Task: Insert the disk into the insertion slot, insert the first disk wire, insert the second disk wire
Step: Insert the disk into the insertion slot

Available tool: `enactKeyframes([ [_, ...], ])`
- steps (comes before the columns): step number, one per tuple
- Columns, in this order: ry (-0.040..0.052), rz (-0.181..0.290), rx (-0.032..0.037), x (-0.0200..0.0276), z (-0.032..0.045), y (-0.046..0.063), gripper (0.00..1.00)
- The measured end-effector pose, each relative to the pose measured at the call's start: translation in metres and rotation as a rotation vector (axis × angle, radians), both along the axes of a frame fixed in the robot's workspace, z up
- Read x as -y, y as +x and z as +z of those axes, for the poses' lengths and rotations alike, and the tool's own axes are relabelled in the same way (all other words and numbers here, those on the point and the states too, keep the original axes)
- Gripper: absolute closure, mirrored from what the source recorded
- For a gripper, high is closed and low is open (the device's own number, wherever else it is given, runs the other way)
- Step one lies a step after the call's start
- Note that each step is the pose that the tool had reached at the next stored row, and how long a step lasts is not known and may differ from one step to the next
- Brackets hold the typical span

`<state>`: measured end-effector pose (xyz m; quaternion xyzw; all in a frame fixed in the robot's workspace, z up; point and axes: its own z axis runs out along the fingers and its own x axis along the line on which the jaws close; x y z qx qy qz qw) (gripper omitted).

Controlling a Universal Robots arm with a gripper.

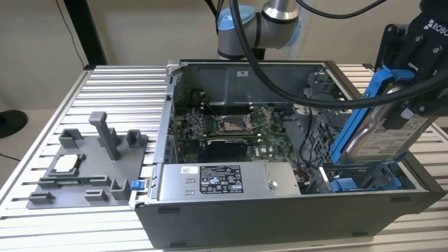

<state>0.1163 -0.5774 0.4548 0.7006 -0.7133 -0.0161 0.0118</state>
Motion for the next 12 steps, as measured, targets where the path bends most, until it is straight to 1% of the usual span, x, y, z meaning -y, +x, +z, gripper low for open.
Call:
enactKeyframes([
  [3,0.0006,0.000,0.0000,0.0000,-0.0015,0.000,1.00],
  [6,0.0036,0.000,0.0000,0.0003,-0.0051,0.000,1.00],
  [12,0.0169,0.000,0.0000,0.0007,-0.0120,0.005,1.00],
])
